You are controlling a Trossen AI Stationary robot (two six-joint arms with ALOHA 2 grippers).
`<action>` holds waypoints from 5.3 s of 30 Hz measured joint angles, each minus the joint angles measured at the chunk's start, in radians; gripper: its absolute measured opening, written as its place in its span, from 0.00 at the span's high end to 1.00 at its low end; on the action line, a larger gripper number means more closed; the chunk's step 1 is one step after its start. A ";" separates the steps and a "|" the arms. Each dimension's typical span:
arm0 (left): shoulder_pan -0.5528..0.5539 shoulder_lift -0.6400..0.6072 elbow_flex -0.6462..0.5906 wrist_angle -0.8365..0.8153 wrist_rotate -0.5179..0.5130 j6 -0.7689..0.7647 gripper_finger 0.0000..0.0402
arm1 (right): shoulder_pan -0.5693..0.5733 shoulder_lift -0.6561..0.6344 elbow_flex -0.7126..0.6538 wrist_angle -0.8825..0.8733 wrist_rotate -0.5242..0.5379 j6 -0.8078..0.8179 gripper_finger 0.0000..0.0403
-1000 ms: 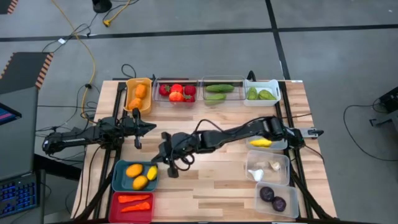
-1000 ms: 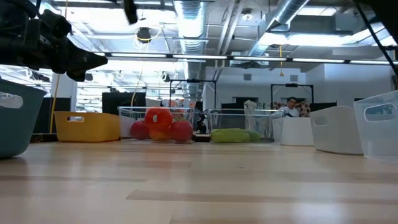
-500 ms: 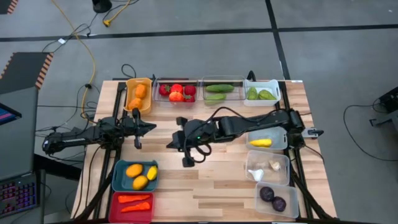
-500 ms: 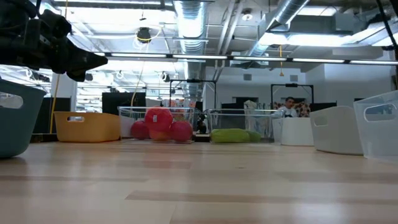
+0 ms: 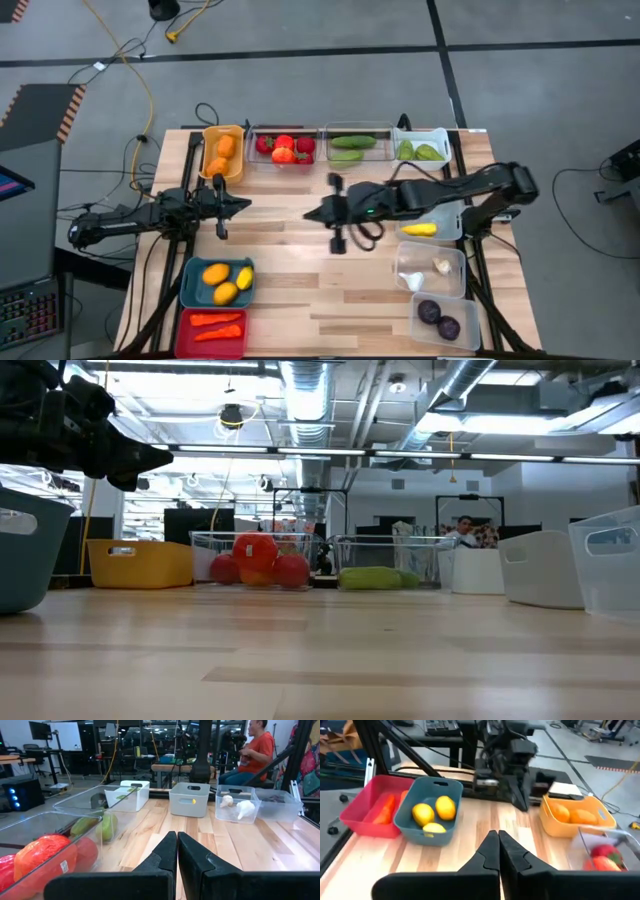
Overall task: Sort produce into baskets
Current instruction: Return to Home Position
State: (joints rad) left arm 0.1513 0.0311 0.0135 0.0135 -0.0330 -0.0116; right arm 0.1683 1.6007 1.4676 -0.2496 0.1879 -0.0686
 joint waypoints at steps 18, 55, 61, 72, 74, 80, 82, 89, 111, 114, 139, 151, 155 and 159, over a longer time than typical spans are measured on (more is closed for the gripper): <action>0.000 0.000 0.000 0.000 0.000 0.000 1.00 | -0.014 -0.642 -0.774 0.303 0.124 0.151 0.92; 0.000 0.000 0.000 0.000 0.000 0.000 1.00 | -0.102 -1.550 -1.411 0.424 0.129 0.165 0.93; 0.000 0.000 0.000 0.000 0.000 0.000 1.00 | -0.178 -1.599 -1.452 0.425 -0.006 0.166 0.93; 0.000 0.000 0.000 0.000 0.000 0.000 1.00 | -0.236 -1.598 -1.456 0.298 -0.067 0.166 0.93; 0.000 0.000 0.000 0.000 0.000 0.000 1.00 | -0.236 -1.599 -1.454 0.282 -0.070 0.166 0.93; 0.000 0.000 0.000 0.000 0.000 0.000 1.00 | -0.236 -1.598 -1.453 0.263 -0.109 0.139 0.93; 0.000 0.000 0.000 0.000 0.000 0.000 1.00 | -0.236 -1.596 -1.453 0.262 -0.112 0.139 0.93; 0.000 0.000 0.000 0.000 0.000 0.000 1.00 | -0.236 -1.560 -1.453 0.258 -0.112 0.146 0.92; 0.000 0.000 0.000 0.000 0.000 0.000 1.00 | -0.236 -1.542 -1.453 0.257 -0.111 0.147 0.91; 0.000 0.000 0.000 0.000 0.000 0.000 1.00 | -0.236 -1.542 -1.453 0.257 -0.111 0.148 0.91; 0.000 0.000 0.000 0.000 0.000 0.000 1.00 | -0.236 -1.542 -1.454 0.256 -0.111 0.148 0.91; 0.000 0.000 0.000 0.000 0.000 0.000 1.00 | -0.236 -1.542 -1.455 0.256 -0.110 0.148 0.91; 0.000 0.000 0.000 0.000 0.000 0.000 1.00 | -0.236 -1.542 -1.455 0.256 -0.110 0.148 0.91; 0.000 0.000 0.000 0.000 0.000 0.000 1.00 | -0.236 -1.542 -1.455 0.256 -0.110 0.148 0.91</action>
State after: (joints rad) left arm 0.1510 0.0311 0.0135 0.0138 -0.0326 -0.0119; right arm -0.0681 0.0589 0.0128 0.0067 0.0780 0.0795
